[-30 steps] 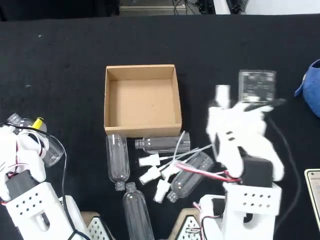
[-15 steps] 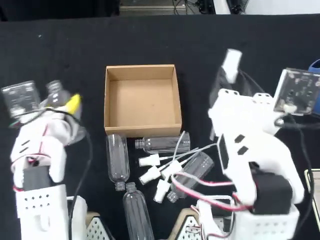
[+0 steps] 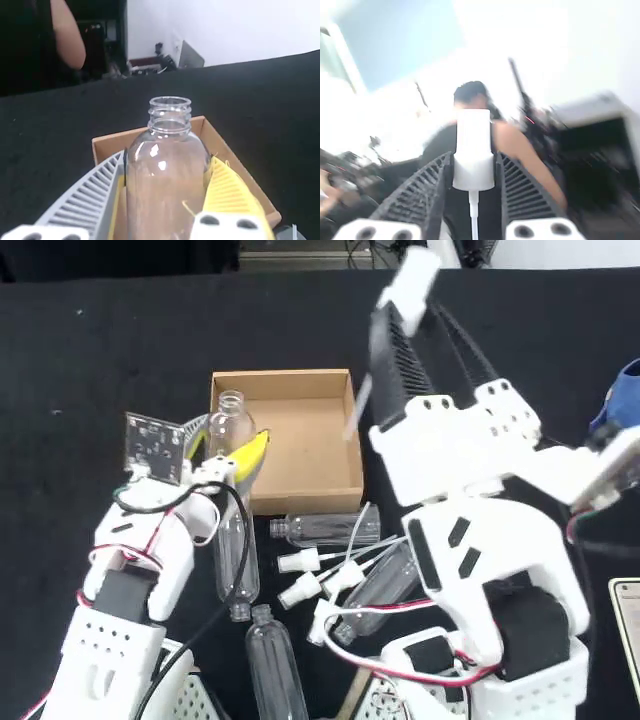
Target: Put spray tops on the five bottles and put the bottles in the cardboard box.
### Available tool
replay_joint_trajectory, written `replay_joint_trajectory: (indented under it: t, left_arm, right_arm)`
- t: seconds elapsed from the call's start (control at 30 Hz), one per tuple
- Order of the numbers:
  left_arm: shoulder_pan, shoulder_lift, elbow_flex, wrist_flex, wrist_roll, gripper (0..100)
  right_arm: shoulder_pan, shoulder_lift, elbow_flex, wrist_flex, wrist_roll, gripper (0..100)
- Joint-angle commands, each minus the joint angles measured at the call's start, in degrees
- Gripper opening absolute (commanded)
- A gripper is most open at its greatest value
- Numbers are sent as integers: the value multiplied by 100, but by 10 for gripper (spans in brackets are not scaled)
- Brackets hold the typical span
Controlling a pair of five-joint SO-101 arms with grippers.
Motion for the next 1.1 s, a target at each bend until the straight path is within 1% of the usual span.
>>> replay_joint_trajectory:
  t: [0.0, 0.13, 0.3, 0.4, 0.47, 0.53, 0.63, 0.77, 0.8, 0.97, 1.07]
  left_arm:
    - [101, -105, 136, -651, -26, 30]
    - [101, -105, 453, -1231, -9, 30]
    - [101, -105, 875, -2031, -9, 30]
    - [136, -105, 1165, -2620, -9, 30]
    - [295, -105, 1420, -3042, -9, 30]
    - [488, -105, 1736, -3525, -9, 30]
    - [743, -105, 2264, -4457, -26, 30]
    - [813, -105, 2897, -5943, -9, 30]
    - [796, -97, 2879, -6119, -9, 30]
    - [804, -105, 2879, -6145, -9, 30]
    - [804, -105, 2879, -6145, -9, 30]
  right_arm:
    - [-563, 136, 84, -949, -18, 57]
    - [-826, 136, 356, -1486, -18, 57]
    - [-844, 145, 637, -2004, -9, 57]
    - [-844, 154, 655, -2145, -9, 57]
    - [-853, 268, 655, -2163, -9, 57]
    - [-853, 462, 620, -2189, -9, 57]
    - [-853, 769, 497, -2189, -9, 57]
    - [-853, 875, 356, -2163, -9, 57]
    - [-870, 875, 347, -2154, -9, 57]
    - [-1266, 866, 462, -2119, 79, 57]
    - [-1512, 901, 497, -2145, 747, 57]
